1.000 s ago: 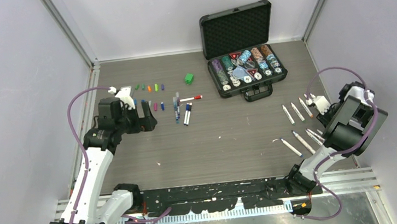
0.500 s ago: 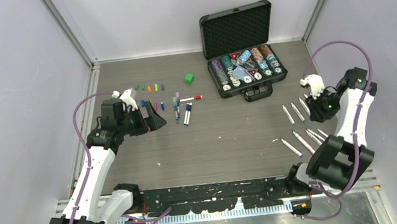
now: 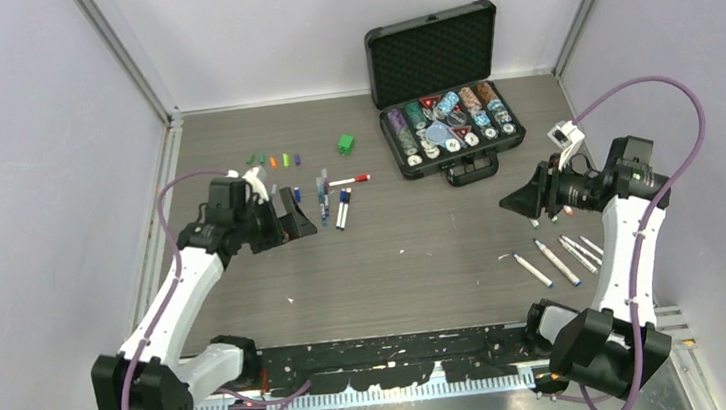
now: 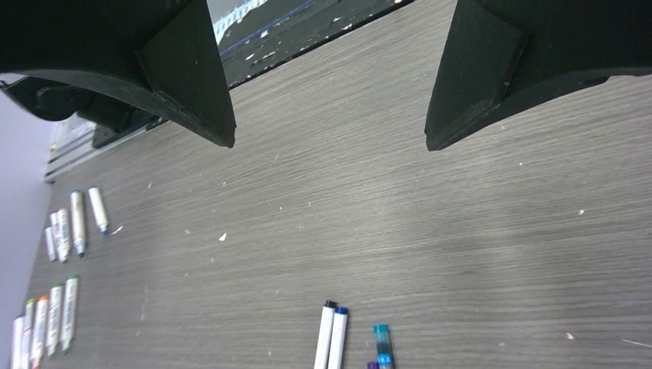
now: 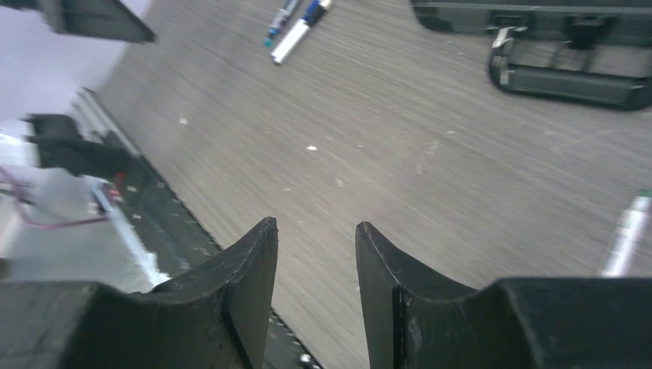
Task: Open the pen caps
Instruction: Pick up the pen from the center of the board.
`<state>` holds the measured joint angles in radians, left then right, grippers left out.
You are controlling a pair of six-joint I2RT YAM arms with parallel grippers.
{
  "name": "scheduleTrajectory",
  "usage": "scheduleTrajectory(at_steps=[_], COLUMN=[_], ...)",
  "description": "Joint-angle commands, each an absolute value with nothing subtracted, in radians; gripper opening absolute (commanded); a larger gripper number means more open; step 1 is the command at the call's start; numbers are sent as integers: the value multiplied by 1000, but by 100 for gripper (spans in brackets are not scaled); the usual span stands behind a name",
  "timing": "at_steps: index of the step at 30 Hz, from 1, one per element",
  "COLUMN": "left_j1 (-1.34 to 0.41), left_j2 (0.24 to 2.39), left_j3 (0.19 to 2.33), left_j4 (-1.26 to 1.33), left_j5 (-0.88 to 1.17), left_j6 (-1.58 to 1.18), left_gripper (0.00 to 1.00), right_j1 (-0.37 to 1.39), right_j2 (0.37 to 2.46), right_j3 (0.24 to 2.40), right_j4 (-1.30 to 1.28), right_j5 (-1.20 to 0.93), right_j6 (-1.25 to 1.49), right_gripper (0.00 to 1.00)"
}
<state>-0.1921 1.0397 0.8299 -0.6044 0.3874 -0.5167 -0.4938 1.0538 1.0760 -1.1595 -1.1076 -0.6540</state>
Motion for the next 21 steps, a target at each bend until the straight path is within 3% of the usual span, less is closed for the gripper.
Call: scheduleTrajectory(at_steps=[1,6,13,21], left_j1=[-299,-407,-425,-425], left_j2=[1120,1278,1536,1790], left_j3=[912,1010,1202,1393], left_j4=[-590,-615,-620,-610], left_j5=[241,68,-98,-130], left_j6=[-485,-444,-424,-410], left_gripper=[95,88,62,50], right_j1=[-489,-489,-489,-489], right_j2=[1065,1053,1018,993], right_j3=[1047,1016,1002,999], right_j4=[-1113,-1112,-1104,-1102], right_j5=[-1294,-1291,-1253,-1235], right_j6=[-524,-532,-533,-535], right_gripper=[47,47,47,47])
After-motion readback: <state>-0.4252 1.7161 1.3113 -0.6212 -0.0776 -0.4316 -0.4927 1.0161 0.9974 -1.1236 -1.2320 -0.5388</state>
